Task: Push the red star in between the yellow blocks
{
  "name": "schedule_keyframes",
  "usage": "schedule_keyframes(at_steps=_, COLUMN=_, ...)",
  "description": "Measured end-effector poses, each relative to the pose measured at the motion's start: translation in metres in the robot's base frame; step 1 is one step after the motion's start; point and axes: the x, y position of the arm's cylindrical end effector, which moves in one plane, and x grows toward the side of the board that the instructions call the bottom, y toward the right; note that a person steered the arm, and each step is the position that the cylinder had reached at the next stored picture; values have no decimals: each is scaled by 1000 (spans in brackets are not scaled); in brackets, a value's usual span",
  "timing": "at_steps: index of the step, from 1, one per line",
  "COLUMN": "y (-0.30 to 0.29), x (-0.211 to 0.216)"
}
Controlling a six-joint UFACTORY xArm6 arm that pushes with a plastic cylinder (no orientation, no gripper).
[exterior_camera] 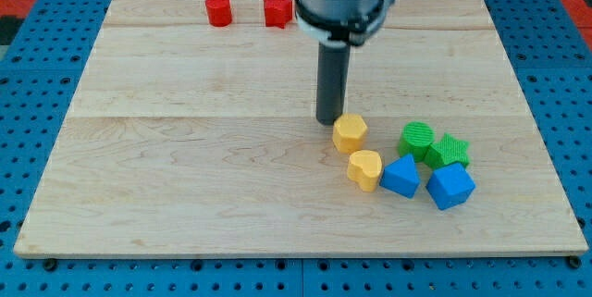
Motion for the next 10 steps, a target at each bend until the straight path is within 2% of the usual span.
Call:
schedule_keyframes(at_steps=1, y=27, x=15)
schedule_keyframes(at_steps=2, y=15, x=-22)
schedule_keyframes(at_steps=3, y=-16, x=-77)
schedule_keyframes(at_steps=4, y=0, x=-108)
schedule_keyframes(at_steps=5, y=0, x=-163)
schedule_keyframes(at_steps=6, y=5, x=-196)
schedule_keyframes(at_steps=7, y=-22, x=-238)
schedule_keyframes(at_steps=8, y=-39, x=-226)
schedule_keyframes(at_steps=9, y=-40, x=-185)
schedule_keyframes(at_steps=10, y=-35, x=-168)
